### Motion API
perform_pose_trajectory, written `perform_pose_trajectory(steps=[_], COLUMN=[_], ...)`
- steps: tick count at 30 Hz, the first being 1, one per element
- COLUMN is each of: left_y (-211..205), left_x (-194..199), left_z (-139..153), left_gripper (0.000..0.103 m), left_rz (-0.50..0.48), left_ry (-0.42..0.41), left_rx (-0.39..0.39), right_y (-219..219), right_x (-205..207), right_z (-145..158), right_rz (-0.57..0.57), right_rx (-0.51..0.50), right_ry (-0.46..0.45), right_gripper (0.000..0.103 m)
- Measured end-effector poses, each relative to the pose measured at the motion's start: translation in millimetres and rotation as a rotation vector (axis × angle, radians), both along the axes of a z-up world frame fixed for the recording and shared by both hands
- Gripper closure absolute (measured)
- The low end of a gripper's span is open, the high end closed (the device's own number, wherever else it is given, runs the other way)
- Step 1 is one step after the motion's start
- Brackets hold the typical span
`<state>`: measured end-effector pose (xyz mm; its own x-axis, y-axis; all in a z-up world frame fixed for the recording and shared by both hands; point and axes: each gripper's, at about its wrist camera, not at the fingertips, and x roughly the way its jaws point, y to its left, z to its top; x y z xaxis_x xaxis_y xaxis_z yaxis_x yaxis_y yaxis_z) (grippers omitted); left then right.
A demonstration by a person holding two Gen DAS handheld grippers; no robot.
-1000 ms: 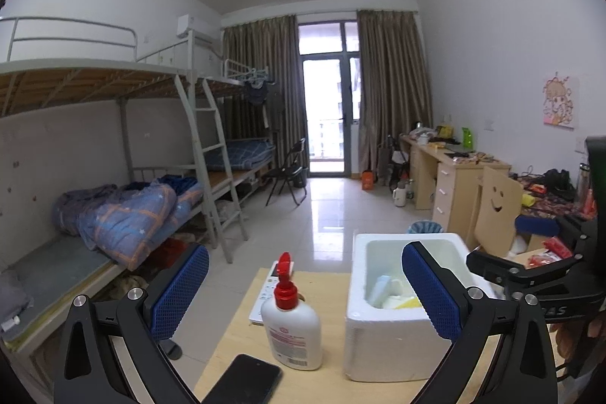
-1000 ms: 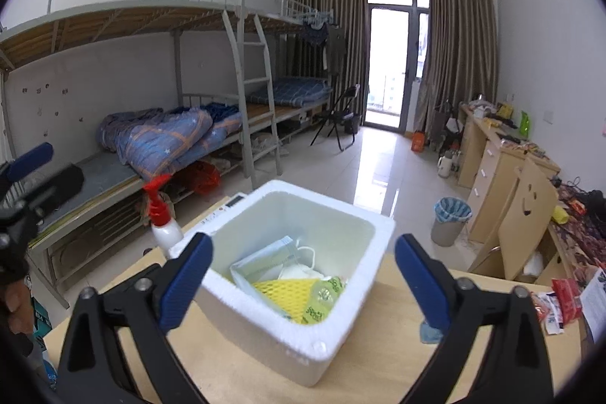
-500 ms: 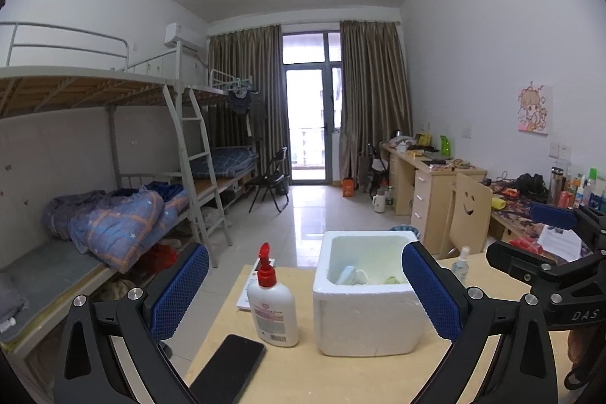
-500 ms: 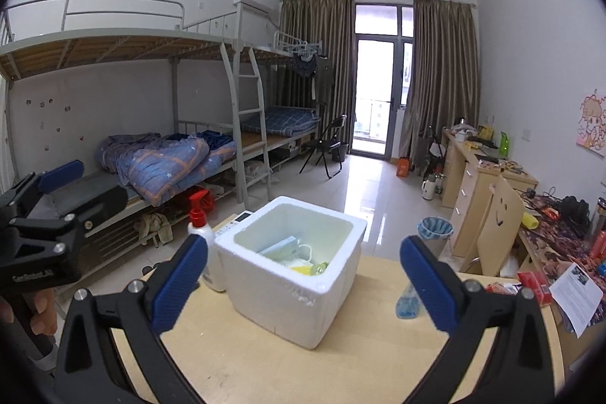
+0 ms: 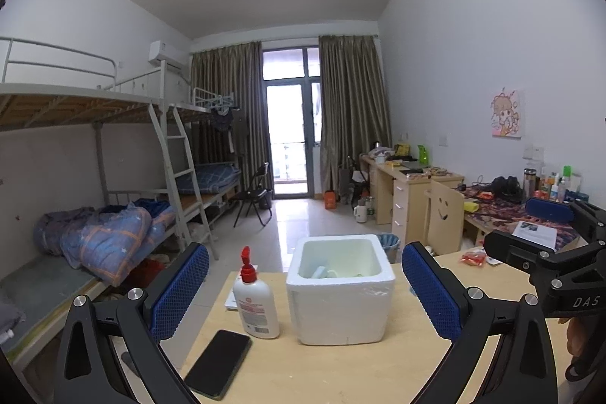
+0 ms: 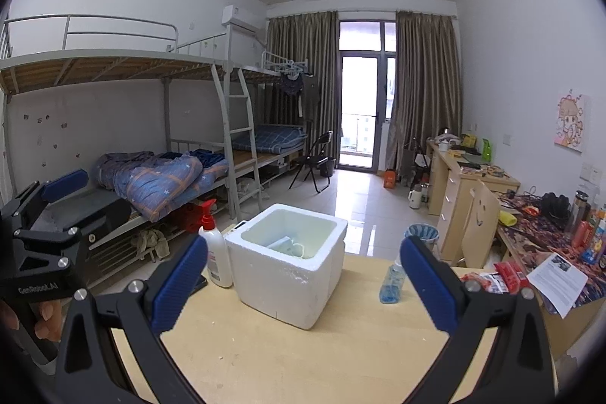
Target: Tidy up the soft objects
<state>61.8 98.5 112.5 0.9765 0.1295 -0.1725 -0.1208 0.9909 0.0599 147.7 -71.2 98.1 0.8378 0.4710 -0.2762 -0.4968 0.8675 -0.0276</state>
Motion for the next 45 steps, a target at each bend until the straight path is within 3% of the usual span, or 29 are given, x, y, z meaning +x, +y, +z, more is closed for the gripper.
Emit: perform_pose_trajectory(steps=[12, 21, 30, 45], left_y=[-13.8, -32.9, -39.6, -38.8], left_x=[-34.4, -53.0, -67.3, -73.3], left_z=[-21.2, -50.1, -76.5, -107.3], left_gripper=[0.001, 0.001, 0.001, 0.001], left_rz=[-0.024, -0.042, -0.022, -0.017], left_ry=[-0.013, -0.010, -0.047, -0.038], left_rx=[-0.028, -0.019, -0.029, -0.023], right_y=[-18.2, -31.0, -46.1, -47.9], right_x=[-44.1, -74.7, -84.2, -101.8], right_z=[-18.1, -48.8, -78.3, -115.8], right_rz=[-0.008, -0.016, -0.057, -0.123], right_rx=[0.010, 0.014, 0.042, 0.030], right_ry=[-0.046, -0.080, -0.062, -0.070], right_gripper=[0.000, 0.000, 0.000, 0.000])
